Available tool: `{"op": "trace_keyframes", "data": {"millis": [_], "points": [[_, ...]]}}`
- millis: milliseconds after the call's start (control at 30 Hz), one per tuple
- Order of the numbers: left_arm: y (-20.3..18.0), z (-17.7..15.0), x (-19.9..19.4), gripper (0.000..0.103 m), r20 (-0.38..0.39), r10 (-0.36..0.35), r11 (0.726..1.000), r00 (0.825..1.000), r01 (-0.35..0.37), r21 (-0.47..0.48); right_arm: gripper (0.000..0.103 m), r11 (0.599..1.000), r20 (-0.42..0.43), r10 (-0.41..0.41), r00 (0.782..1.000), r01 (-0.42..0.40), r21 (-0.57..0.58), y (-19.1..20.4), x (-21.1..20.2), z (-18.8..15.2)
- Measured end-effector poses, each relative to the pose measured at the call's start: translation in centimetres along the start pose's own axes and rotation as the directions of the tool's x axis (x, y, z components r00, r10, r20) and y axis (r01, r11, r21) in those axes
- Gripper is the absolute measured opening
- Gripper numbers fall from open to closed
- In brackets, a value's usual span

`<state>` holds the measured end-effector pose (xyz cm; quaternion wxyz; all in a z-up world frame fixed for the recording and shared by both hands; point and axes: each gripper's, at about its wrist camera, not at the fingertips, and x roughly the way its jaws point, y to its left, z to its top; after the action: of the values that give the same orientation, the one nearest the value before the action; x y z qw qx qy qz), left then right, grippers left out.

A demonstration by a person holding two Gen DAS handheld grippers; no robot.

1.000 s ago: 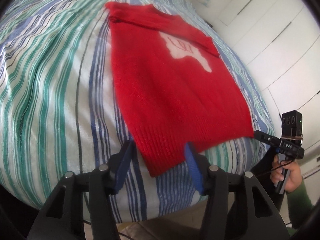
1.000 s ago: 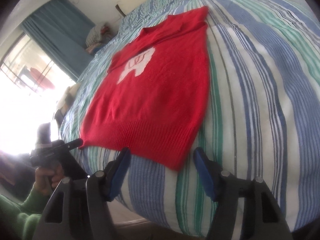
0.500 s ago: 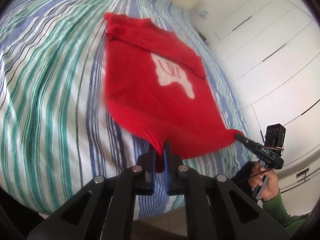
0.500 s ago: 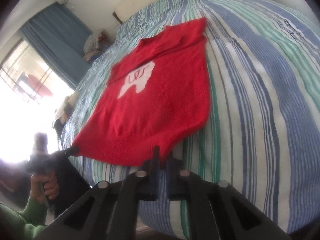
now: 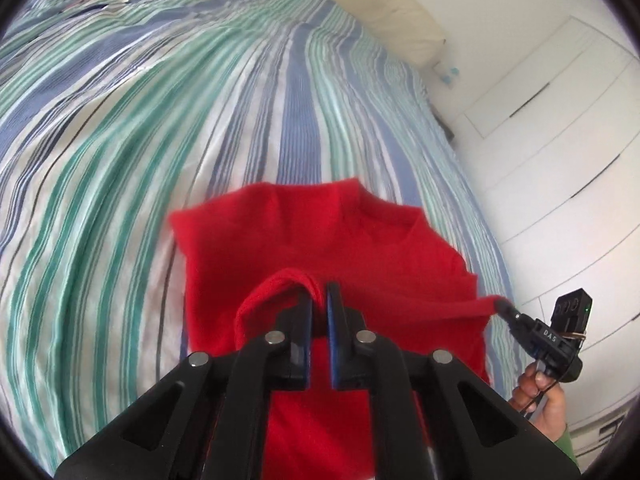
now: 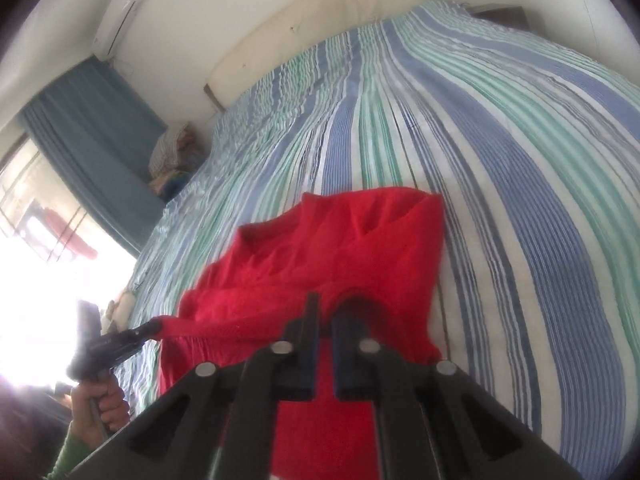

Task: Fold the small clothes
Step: 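Lift the hem with both grippers and fold it toward the collar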

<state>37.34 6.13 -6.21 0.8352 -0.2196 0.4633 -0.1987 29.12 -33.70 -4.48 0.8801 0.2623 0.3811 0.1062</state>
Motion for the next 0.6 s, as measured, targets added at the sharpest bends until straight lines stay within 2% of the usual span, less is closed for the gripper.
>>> {"op": "trace_keyframes", "data": {"millis": [200,267,300,367,400,433,500,533,567,600], "points": [[2.3,3.9,4.4,0.004,0.024,0.078,0.996,0.997,-0.077,-0.039,0.004,0.997,-0.032,-0.014,0.999,0.016,0.081,-3.2,7.4,5.3],[3.0,5.1,5.1,0.008,0.046,0.118,0.992,0.992,-0.116,-0.051,0.004,0.995,-0.025,-0.01,1.0,0.012,0.103,-3.9,9.1,6.2],[3.6,5.6,5.3,0.015,0.049,0.13,0.989,0.99,-0.126,-0.073,0.005,0.993,-0.024,0.007,1.0,-0.004,0.118,-4.3,9.9,6.4],[4.8,6.3,4.9,0.053,0.056,0.118,0.985,0.991,-0.109,-0.134,0.009,0.99,-0.013,0.028,1.0,-0.026,0.141,-4.9,11.1,6.8],[5.0,6.3,4.1,0.058,0.073,0.109,0.984,0.991,-0.097,-0.149,0.01,0.989,-0.005,0.032,0.999,-0.03,0.147,-5.1,11.3,6.9],[4.8,6.2,3.3,0.064,0.092,0.092,0.988,0.992,-0.079,-0.134,0.014,0.988,0.003,0.038,0.999,-0.038,0.148,-5.1,11.3,7.0],[3.6,6.0,2.0,0.07,0.109,0.054,0.998,0.993,-0.05,-0.033,0.029,0.99,0.029,0.042,0.999,-0.045,0.133,-4.7,10.4,7.1],[2.7,5.8,1.7,0.073,0.092,0.026,0.999,0.995,-0.029,0.036,0.048,0.992,0.04,0.038,0.998,-0.043,0.118,-4.4,9.9,7.3],[1.9,5.7,1.7,0.073,0.061,0.004,0.995,0.998,-0.01,0.098,0.059,0.994,0.049,0.034,0.998,-0.038,0.1,-4.1,9.3,7.3],[1.2,5.5,2.1,0.073,0.021,0.002,0.99,1.0,-0.005,0.142,0.059,0.997,0.051,0.026,0.998,-0.03,0.076,-3.7,8.7,7.4]]}}
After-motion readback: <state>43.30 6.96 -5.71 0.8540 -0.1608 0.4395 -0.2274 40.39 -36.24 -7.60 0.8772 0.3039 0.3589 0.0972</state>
